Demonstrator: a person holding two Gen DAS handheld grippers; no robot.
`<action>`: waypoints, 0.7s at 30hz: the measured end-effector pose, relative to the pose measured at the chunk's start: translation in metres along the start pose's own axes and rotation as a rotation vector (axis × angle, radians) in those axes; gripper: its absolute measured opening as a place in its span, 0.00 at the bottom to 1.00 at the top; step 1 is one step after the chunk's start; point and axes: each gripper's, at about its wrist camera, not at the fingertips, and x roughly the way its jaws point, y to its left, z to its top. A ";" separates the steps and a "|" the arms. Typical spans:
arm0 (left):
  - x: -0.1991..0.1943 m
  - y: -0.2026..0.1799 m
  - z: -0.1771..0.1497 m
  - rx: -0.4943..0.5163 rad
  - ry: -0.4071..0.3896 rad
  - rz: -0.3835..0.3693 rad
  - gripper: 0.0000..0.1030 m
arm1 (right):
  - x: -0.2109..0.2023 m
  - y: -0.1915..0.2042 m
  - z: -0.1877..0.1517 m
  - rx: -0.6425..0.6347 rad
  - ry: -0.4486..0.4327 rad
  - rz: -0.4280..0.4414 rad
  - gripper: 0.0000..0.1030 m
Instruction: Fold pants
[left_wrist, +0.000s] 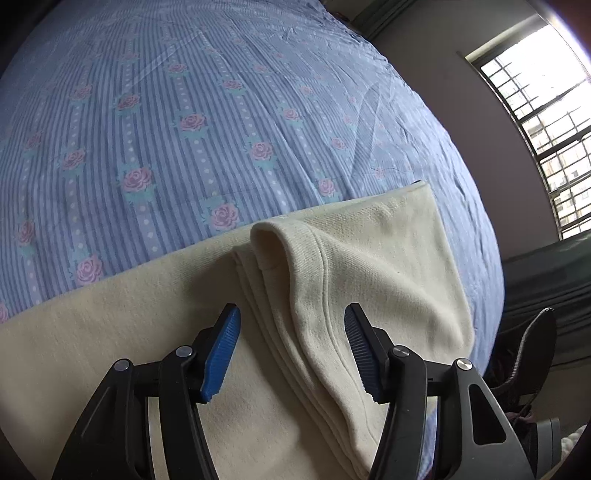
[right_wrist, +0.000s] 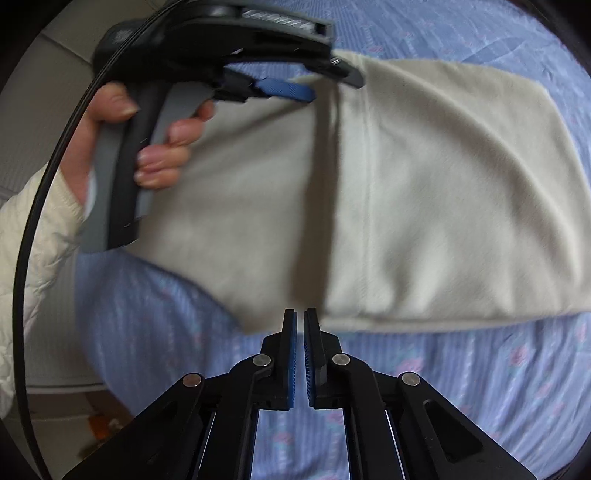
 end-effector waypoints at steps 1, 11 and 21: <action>0.002 -0.004 0.001 0.011 0.002 0.010 0.56 | 0.001 0.003 0.000 -0.007 0.005 -0.005 0.06; -0.020 -0.009 0.004 0.068 -0.013 0.078 0.63 | -0.011 0.000 0.013 -0.047 -0.091 -0.124 0.46; 0.002 0.014 0.010 -0.046 0.039 -0.033 0.63 | 0.037 -0.007 0.023 -0.050 -0.006 -0.216 0.46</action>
